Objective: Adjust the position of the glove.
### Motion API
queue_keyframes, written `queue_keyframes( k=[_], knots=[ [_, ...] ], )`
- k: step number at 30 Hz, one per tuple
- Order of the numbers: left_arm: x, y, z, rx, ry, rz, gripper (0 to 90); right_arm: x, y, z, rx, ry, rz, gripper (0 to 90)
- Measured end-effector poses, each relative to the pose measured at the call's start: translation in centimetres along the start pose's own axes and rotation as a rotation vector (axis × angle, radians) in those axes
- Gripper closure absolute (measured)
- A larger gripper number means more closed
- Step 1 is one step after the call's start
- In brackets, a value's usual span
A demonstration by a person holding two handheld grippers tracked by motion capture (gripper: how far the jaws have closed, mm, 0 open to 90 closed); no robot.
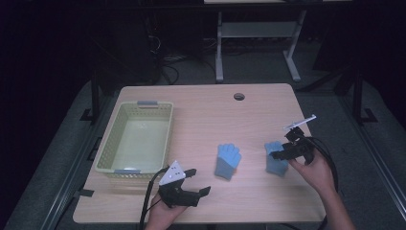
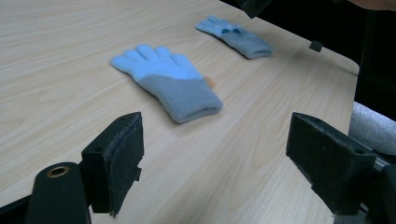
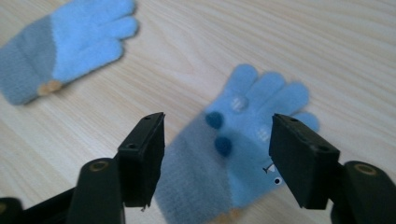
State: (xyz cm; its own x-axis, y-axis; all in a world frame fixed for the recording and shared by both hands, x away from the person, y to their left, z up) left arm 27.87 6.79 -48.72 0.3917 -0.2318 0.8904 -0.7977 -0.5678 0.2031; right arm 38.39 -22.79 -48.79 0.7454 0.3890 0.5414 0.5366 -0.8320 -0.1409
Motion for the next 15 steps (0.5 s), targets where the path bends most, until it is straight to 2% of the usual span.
queue_keyframes(
  k=[1,6,10,13,15],
  knots=[
    [-0.1,0.0,0.0,0.0,-0.008,0.006,18.7,-0.2,0.3,0.2,-0.001,-0.013,0.018,37.7],
    [0.0,0.1,0.1,0.0,-0.004,0.007,18.8,-0.8,0.5,0.9,0.005,-0.044,0.041,40.8],
    [-0.1,0.1,0.2,-0.003,-0.009,-0.002,18.8,-1.5,0.7,2.0,-0.019,-0.114,0.028,45.6],
    [0.0,0.1,0.1,-0.003,-0.006,0.002,18.8,-1.8,0.8,2.7,-0.037,-0.139,0.02,49.2],
    [0.0,0.0,0.1,-0.003,-0.004,-0.001,18.9,-2.0,0.9,3.1,-0.075,-0.165,-0.009,52.1]
  ],
)
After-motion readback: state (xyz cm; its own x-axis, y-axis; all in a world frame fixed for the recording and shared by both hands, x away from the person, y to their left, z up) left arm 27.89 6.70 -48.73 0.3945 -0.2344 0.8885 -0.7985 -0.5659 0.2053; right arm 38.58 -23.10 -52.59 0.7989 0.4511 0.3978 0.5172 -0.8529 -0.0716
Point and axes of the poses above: each handheld gripper's, and its own axes: z roughly forward along the jaws, x roughly out of its top, y roughly to its right, the point moved 9 cm from there along z, roughly forward along the jaws, and after that the axes turned 3 degrees about y, right-handed, at the moved point
